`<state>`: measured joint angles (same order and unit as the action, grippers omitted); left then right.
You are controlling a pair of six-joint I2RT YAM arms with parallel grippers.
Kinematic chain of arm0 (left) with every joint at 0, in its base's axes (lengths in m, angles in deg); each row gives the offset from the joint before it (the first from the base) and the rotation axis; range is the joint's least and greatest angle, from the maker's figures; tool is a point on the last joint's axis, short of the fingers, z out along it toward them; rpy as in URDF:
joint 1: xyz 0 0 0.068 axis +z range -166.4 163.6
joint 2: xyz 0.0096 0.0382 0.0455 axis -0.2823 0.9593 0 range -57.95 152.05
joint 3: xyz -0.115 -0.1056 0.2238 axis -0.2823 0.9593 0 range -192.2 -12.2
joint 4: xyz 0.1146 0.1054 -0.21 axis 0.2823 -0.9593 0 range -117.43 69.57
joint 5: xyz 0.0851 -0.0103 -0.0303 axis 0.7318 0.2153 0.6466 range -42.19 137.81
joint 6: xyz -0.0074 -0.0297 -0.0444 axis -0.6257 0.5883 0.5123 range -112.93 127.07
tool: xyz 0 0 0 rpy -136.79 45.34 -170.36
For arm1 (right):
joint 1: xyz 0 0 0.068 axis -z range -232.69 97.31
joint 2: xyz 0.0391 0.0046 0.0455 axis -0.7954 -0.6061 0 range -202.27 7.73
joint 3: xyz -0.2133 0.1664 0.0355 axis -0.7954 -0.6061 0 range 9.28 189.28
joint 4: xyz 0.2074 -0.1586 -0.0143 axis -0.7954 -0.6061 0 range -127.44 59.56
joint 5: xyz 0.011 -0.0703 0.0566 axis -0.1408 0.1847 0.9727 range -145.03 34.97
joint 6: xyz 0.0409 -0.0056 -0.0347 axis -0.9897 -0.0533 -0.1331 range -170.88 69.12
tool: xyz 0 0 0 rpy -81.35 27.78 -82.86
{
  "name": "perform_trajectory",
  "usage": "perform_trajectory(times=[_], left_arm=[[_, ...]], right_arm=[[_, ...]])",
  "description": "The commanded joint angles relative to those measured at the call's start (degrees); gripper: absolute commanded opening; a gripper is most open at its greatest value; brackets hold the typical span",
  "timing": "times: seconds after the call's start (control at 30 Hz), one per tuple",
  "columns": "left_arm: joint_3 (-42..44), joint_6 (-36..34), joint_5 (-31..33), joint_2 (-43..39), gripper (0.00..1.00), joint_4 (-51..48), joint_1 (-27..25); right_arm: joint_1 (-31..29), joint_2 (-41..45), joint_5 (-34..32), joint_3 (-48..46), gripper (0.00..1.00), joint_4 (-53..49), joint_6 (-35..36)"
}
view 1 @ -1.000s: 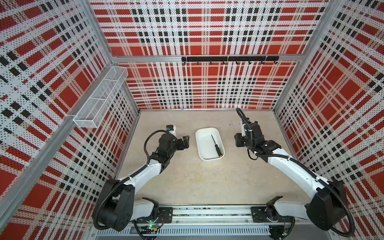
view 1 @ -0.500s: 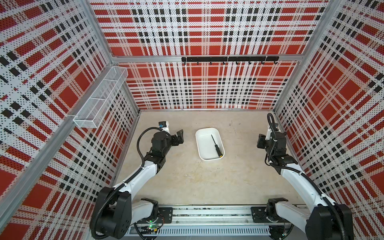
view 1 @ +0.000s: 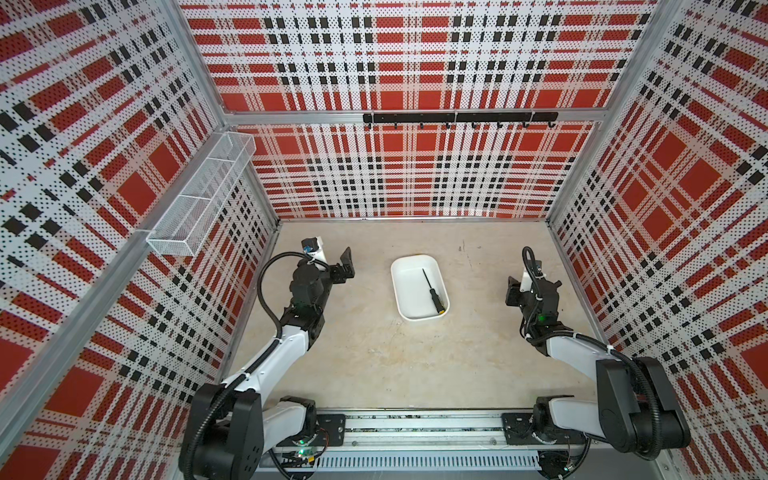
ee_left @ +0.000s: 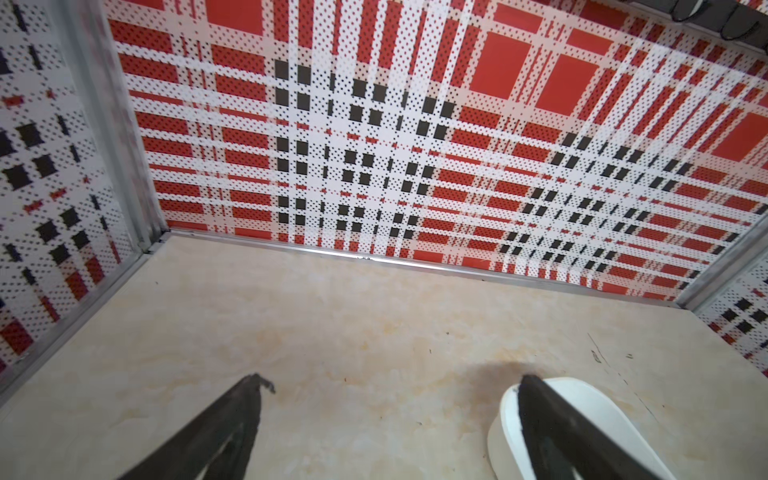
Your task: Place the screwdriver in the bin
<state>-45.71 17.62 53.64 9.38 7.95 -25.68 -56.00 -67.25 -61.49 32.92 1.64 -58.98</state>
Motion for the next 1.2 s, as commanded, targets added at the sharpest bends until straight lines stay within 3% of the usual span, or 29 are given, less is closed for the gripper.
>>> perform_trajectory(times=[0.0,0.13,0.33,0.43,0.87,1.17], left_arm=[[3.35,-2.66,3.29,-0.29,0.98,7.62,2.17],[6.03,-4.42,5.25,0.16,0.98,12.05,4.23],[13.86,-7.79,7.1,2.08,0.98,26.79,5.5],[14.7,-8.26,8.2,4.46,0.98,27.43,5.58],[17.96,-12.62,8.09,18.97,0.98,42.28,5.67],[16.82,-9.2,2.35,20.82,0.98,41.49,9.85]], right_arm=[[0.58,-1.84,-0.14,-0.49,0.43,10.61,2.74],[0.58,-3.59,1.32,-4.68,0.43,19.86,5.47],[0.52,-9.22,1.83,-12.49,0.45,40.0,6.45],[0.58,-12.25,1.94,-13.54,0.46,44.81,6.4],[0.56,-15.05,3.82,-10.76,0.48,41.45,7.1],[0.76,-15.03,3.29,-7.4,0.53,34.97,6.69]])
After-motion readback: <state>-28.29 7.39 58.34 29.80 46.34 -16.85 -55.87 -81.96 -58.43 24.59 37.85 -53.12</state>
